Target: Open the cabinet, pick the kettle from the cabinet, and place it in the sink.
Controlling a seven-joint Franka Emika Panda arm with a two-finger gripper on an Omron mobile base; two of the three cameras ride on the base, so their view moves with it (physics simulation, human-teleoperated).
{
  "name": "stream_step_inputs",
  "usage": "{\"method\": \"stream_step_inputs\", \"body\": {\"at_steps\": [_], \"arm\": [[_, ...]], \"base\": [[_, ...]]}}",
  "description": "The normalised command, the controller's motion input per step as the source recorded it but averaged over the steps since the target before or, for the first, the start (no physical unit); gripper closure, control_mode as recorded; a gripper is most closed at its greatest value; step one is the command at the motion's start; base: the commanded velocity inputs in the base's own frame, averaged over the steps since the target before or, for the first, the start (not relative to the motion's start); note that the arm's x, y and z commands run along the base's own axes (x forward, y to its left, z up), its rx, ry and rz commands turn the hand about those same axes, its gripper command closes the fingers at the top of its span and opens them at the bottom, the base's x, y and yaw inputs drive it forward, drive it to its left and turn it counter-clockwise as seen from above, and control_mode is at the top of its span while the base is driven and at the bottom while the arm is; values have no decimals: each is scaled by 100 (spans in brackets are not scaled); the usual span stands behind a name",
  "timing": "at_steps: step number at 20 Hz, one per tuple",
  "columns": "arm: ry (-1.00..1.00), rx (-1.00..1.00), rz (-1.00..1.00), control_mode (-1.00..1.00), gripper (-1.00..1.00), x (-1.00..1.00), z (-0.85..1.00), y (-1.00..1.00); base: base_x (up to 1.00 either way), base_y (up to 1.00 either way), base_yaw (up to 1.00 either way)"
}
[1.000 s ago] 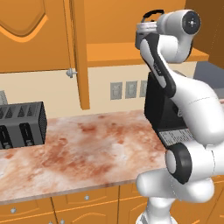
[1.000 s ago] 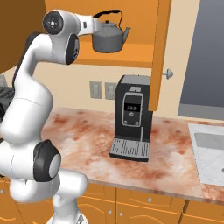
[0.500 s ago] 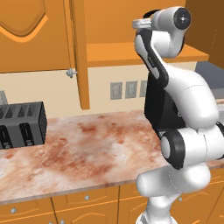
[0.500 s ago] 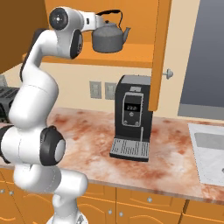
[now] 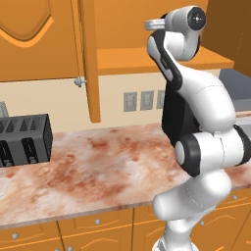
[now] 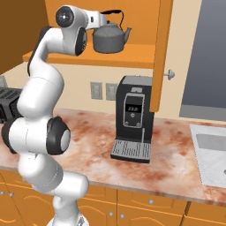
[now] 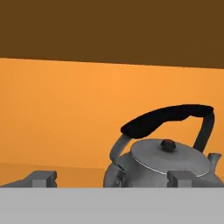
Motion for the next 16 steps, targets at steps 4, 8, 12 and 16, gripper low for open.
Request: {"method": "stream_step_inputs", "body": {"at_steps": [4, 8, 12, 16], "arm": [[0, 0, 0, -100, -100, 34, 1, -6], [0, 0, 0, -100, -100, 34, 3, -6], [0, 0, 0, -100, -100, 33, 0, -6], [0, 0, 0, -100, -100, 32, 0, -6]], "base": [[0, 0, 0], [0, 0, 0], [0, 0, 0], [0, 0, 0]]}}
